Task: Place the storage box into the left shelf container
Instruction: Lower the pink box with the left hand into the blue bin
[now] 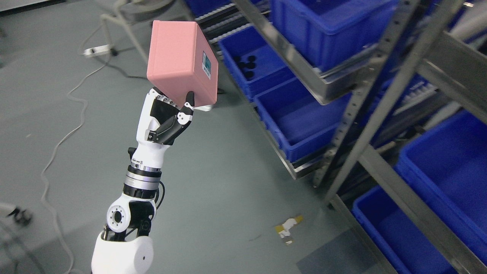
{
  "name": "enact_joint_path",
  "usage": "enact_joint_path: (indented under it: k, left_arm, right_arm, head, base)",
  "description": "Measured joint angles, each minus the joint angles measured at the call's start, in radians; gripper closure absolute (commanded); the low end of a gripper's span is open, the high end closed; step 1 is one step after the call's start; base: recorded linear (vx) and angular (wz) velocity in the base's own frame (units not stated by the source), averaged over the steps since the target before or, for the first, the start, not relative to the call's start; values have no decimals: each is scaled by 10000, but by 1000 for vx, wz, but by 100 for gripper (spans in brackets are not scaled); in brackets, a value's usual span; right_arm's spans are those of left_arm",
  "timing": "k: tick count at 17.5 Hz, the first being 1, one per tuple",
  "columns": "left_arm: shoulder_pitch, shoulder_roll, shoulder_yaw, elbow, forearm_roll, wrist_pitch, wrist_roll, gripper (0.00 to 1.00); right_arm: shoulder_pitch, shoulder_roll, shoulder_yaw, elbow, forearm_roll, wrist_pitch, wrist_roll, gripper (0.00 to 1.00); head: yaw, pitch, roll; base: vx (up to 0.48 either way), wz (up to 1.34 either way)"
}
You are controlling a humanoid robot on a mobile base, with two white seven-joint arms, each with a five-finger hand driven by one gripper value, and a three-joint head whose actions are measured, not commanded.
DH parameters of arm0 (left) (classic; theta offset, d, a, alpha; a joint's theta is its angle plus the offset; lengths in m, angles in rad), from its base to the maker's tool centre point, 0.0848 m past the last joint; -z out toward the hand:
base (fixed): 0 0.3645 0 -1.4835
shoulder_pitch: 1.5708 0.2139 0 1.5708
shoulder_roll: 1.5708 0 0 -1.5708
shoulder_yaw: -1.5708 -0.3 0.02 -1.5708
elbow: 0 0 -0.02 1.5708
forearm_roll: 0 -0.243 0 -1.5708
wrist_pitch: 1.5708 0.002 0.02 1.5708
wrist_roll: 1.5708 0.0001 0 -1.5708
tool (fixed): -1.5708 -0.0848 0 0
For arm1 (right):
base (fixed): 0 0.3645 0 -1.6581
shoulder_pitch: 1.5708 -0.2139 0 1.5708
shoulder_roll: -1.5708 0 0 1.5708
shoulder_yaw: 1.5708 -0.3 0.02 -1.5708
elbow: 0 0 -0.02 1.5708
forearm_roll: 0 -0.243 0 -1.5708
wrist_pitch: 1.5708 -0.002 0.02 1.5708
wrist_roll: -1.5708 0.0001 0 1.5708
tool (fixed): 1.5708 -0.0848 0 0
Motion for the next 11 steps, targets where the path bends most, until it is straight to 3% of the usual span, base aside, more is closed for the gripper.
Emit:
enact_joint_path:
  k: [6, 11]
  left_arm:
    - [1760, 0, -610, 9, -18, -1, -1772, 96]
    - [2400, 0, -1046, 286, -463, -96, -2307, 96]
  right_arm:
    - [4, 0, 0, 0, 0, 0, 0, 0]
    - [4, 0, 0, 0, 0, 0, 0, 0]
  head:
    - [0, 0, 0]
    - [0, 0, 0]
  base:
    - [193, -1150]
    - [111, -739]
